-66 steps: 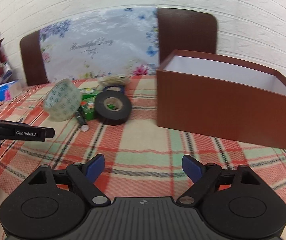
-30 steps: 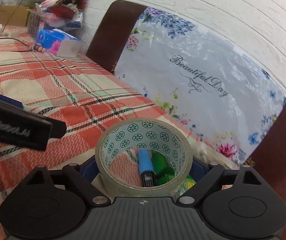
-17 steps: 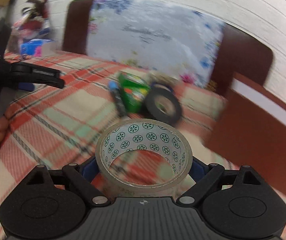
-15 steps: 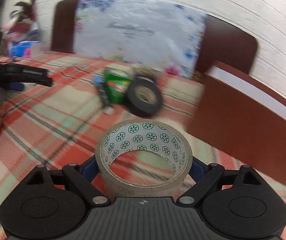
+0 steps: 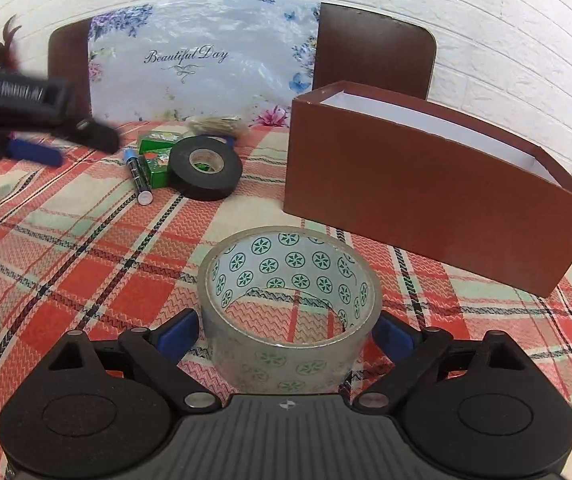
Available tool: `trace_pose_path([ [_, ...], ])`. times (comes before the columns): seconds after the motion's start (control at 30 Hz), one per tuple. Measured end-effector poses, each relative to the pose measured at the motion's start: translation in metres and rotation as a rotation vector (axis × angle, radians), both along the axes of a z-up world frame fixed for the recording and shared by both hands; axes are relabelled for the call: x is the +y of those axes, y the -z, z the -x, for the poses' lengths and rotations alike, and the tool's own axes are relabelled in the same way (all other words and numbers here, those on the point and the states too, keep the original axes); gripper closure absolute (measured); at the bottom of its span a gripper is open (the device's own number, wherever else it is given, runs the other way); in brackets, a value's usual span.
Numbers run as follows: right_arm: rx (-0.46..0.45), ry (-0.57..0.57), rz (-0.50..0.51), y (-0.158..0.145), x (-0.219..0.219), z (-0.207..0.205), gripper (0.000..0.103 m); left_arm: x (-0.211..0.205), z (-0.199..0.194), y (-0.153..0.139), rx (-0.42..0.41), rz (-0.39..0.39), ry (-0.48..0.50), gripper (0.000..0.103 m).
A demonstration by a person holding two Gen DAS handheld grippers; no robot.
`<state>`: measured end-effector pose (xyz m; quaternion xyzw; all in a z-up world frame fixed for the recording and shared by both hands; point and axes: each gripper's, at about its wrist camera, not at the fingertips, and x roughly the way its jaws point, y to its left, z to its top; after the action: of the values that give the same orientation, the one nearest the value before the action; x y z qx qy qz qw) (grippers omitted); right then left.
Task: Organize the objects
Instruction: 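Set the clear tape roll down on the cloth with the right tool, then grasp the clear tape roll with the left tool, then carry the clear tape into the brown box and open the left tool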
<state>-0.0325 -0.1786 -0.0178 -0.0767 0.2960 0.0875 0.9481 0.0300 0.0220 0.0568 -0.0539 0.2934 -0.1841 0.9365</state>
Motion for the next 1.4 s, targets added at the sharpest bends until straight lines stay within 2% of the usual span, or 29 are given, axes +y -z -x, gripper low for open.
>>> trace_pose_path([
  [0.1, 0.003, -0.001, -0.022, -0.002, -0.009, 0.002, 0.011, -0.044, -0.005, 0.002, 0.069, -0.031, 0.123, 0.011],
  [0.2, -0.004, -0.011, -0.021, -0.001, -0.011, 0.005, 0.011, -0.072, -0.012, 0.012, 0.143, -0.036, 0.19, 0.011],
  [0.23, -0.01, -0.015, -0.014, -0.001, -0.01, 0.007, 0.011, -0.081, -0.013, 0.016, 0.156, -0.052, 0.2, 0.016],
  [0.27, -0.015, -0.02, -0.009, 0.0, -0.01, 0.008, 0.011, -0.087, -0.013, 0.02, 0.168, -0.07, 0.21, 0.022],
  [0.33, -0.011, -0.03, -0.021, -0.001, -0.011, 0.008, 0.013, -0.096, -0.018, 0.033, 0.216, -0.119, 0.232, 0.057],
  [0.4, 0.015, -0.056, -0.039, 0.002, -0.011, 0.005, 0.019, -0.099, -0.024, 0.047, 0.264, -0.134, 0.246, 0.065],
  [0.5, -0.005, -0.065, -0.036, 0.004, -0.01, 0.006, 0.019, -0.104, -0.022, 0.049, 0.24, -0.152, 0.252, 0.079],
  [0.6, -0.033, -0.059, -0.062, 0.0, -0.014, 0.009, 0.019, -0.11, -0.022, 0.042, 0.221, -0.169, 0.243, 0.08],
  [0.77, -0.193, -0.035, -0.045, -0.026, -0.019, 0.011, 0.019, -0.117, -0.022, 0.004, 0.11, -0.145, 0.236, 0.08],
  [1.07, -0.388, 0.037, -0.02, -0.077, -0.046, -0.047, 0.019, -0.161, -0.066, -0.069, -0.115, -0.14, 0.231, 0.08],
  [1.23, -0.393, 0.081, -0.016, -0.086, -0.065, -0.091, 0.019, -0.188, -0.096, -0.081, -0.163, -0.138, 0.23, 0.08],
  [1.4, -0.321, 0.099, -0.014, -0.074, -0.076, -0.124, 0.019, -0.21, -0.123, -0.068, -0.119, -0.151, 0.229, 0.08],
])
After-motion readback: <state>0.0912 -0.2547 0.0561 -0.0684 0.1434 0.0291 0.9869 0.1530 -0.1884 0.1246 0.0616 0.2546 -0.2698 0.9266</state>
